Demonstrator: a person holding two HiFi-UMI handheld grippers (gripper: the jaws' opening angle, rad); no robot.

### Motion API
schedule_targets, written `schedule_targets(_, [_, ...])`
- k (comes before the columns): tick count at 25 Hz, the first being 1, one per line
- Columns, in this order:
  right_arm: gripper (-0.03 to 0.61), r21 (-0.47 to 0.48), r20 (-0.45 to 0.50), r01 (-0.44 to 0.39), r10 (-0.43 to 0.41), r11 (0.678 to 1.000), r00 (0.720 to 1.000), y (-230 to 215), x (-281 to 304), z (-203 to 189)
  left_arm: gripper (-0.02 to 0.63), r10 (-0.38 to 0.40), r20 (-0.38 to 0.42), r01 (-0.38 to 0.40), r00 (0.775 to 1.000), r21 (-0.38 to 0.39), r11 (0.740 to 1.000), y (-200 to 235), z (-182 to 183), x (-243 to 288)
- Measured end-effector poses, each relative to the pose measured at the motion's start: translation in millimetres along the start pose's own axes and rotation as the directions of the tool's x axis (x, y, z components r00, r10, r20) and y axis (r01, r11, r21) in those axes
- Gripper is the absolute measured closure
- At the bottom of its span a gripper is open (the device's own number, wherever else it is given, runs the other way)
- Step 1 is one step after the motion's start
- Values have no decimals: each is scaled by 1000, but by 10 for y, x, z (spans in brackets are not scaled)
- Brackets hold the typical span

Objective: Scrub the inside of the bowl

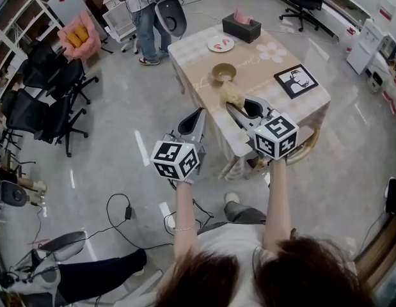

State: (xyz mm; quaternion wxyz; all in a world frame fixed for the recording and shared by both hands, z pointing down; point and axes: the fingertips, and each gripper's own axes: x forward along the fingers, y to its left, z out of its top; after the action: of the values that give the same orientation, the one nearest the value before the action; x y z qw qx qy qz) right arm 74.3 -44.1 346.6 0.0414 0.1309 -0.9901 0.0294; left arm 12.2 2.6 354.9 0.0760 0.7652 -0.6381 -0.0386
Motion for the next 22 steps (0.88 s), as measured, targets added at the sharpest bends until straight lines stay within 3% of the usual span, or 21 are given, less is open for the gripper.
schedule_targets(13, [483, 25, -37, -29, 30, 999, 999, -409, 375, -48, 603, 34, -38, -35, 999, -23, 999, 377, -14, 466])
schedule_targets(22, [483, 62, -59, 29, -26, 998, 998, -692, 587, -153, 603, -35, -63, 33, 997, -33, 999, 638, -59, 826])
